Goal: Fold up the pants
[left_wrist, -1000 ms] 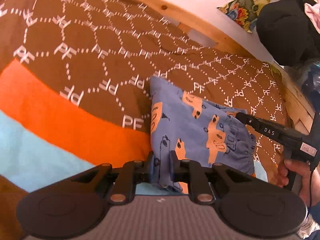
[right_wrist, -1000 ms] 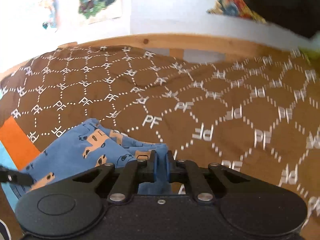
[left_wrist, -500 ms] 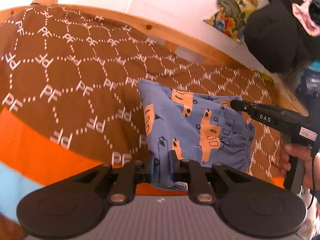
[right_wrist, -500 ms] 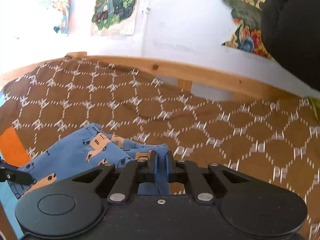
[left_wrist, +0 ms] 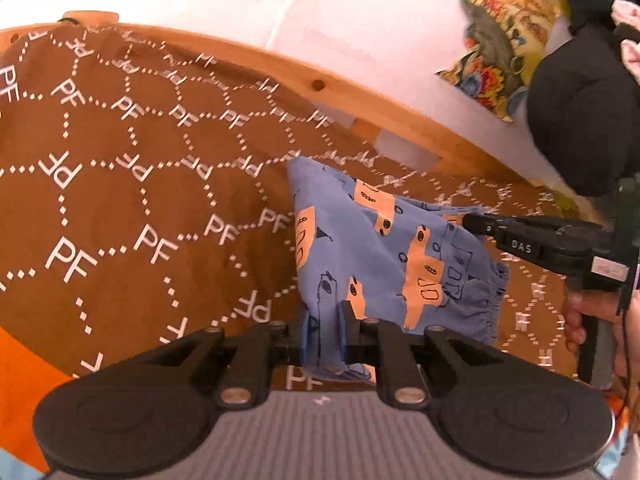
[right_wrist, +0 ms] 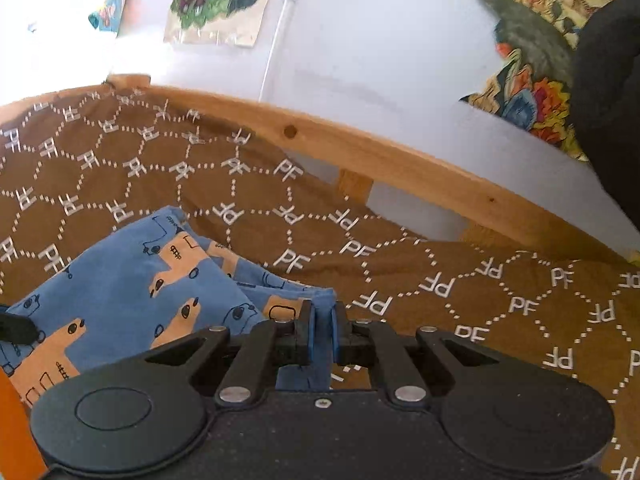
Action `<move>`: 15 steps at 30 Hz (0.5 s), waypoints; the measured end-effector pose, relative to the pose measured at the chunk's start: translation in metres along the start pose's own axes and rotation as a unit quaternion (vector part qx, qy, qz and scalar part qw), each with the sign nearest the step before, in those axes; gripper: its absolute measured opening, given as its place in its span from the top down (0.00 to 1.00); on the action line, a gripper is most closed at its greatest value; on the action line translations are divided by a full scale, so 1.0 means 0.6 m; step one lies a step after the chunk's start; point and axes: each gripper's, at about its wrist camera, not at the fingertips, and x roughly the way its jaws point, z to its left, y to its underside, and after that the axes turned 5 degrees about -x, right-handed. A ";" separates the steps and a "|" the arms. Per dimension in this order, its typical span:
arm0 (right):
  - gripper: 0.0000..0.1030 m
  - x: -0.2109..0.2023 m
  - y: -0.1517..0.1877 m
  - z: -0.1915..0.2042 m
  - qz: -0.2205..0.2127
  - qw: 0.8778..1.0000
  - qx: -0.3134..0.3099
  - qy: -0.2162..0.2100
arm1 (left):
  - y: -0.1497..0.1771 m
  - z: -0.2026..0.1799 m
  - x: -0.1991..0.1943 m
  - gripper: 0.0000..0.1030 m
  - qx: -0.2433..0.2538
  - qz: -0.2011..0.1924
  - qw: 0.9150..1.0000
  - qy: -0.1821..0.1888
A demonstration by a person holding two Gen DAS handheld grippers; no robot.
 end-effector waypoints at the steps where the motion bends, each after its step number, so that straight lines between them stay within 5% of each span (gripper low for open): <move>1: 0.93 0.007 0.002 0.003 0.004 1.000 -0.002 -0.002 | 0.001 0.004 0.008 0.85 -0.004 0.004 1.000 -0.004; 15: 0.92 0.065 0.025 0.021 0.036 0.999 -0.014 -0.007 | 0.022 0.051 0.053 0.85 -0.036 0.047 0.998 -0.026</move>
